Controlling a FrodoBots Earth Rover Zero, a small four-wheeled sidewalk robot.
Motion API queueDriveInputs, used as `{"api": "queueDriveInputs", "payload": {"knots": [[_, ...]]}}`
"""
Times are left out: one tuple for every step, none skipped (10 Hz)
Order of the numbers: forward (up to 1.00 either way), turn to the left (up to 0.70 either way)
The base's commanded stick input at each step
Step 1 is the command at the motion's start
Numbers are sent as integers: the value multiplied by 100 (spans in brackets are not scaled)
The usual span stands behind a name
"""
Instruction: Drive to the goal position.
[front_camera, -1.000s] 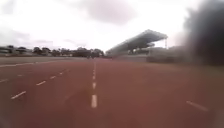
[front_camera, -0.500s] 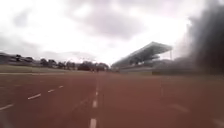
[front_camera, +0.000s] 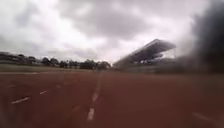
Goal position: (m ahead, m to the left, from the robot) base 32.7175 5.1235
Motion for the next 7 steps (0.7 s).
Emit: {"api": "queueDriveInputs", "payload": {"knots": [[100, -1], [100, -1], [100, -1], [100, -1], [100, -1], [100, -1], [100, -1]]}}
